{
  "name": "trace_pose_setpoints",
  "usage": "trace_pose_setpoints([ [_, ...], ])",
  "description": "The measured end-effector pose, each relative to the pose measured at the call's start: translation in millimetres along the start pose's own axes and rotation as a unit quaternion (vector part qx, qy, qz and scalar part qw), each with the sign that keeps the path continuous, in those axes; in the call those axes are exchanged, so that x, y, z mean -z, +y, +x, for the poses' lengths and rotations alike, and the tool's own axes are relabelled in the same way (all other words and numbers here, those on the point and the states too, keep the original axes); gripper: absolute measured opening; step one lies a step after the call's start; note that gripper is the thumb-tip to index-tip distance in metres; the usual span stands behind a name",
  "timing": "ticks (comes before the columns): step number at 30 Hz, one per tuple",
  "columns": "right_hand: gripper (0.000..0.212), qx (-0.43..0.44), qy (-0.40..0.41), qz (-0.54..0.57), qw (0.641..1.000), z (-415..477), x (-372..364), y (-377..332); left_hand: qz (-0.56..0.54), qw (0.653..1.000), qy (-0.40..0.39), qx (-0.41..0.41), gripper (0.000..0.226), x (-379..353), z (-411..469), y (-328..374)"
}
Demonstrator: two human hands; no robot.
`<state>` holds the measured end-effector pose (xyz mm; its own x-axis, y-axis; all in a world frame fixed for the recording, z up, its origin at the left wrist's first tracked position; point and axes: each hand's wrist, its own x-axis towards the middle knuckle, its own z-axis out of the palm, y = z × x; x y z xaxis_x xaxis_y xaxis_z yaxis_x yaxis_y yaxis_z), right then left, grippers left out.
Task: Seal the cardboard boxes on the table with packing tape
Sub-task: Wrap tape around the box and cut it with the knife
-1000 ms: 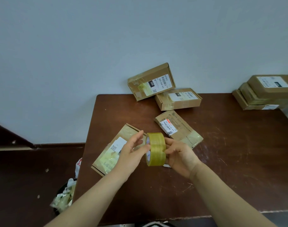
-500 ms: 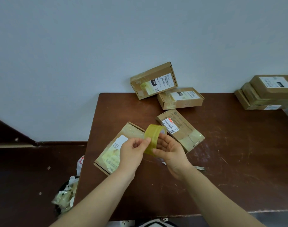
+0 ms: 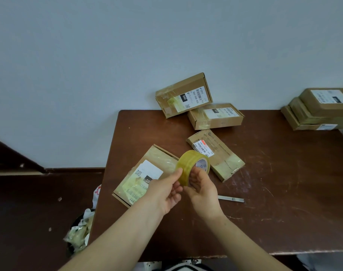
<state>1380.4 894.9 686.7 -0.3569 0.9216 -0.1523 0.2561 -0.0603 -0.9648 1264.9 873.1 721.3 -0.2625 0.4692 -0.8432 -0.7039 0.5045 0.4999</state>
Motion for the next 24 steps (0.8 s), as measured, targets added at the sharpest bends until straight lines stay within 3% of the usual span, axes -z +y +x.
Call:
trace_pose_setpoints([
  [9, 0.055, 0.006, 0.021, -0.025, 0.999, -0.5, 4.4, 5.3, -0.07, 0.996, -0.037, 0.032, 0.018, -10.8, 4.9, -6.9],
  [12, 0.042, 0.0, 0.013, -0.018, 1.0, -1.8, 6.5, 4.6, 0.001, 0.997, -0.01, -0.073, 0.018, -11.3, 9.1, -10.2],
  [14, 0.019, -0.019, 0.008, 0.012, 1.0, -3.2, 12.8, 4.1, 0.075, 0.983, 0.019, -0.169, 0.021, -8.5, 11.1, -9.4],
  [15, 0.011, -0.03, 0.013, 0.033, 0.999, -2.8, 17.6, 3.4, 0.118, 0.97, 0.028, -0.212, 0.022, -5.9, 11.6, -6.6],
  [17, 0.024, -0.019, 0.071, 0.048, 0.996, 0.7, 29.3, 1.0, 0.213, 0.936, 0.035, -0.279, 0.022, 0.3, 10.5, 2.3],
  [19, 0.015, 0.052, 0.129, -0.006, 0.99, 9.2, 42.2, -9.5, 0.297, 0.899, 0.015, -0.322, 0.019, 4.6, 7.6, 13.6],
  [21, 0.023, 0.125, 0.086, -0.121, 0.981, 21.0, 53.1, -21.0, 0.388, 0.858, -0.025, -0.335, 0.015, 4.9, 3.5, 23.8],
  [22, 0.028, 0.124, 0.02, -0.153, 0.98, 29.4, 58.0, -23.8, 0.417, 0.844, -0.047, -0.335, 0.015, 3.7, 1.9, 27.9],
  [24, 0.029, 0.02, -0.135, -0.132, 0.982, 38.7, 62.3, -32.9, 0.435, 0.834, -0.069, -0.332, 0.014, 1.7, 0.6, 34.7],
])
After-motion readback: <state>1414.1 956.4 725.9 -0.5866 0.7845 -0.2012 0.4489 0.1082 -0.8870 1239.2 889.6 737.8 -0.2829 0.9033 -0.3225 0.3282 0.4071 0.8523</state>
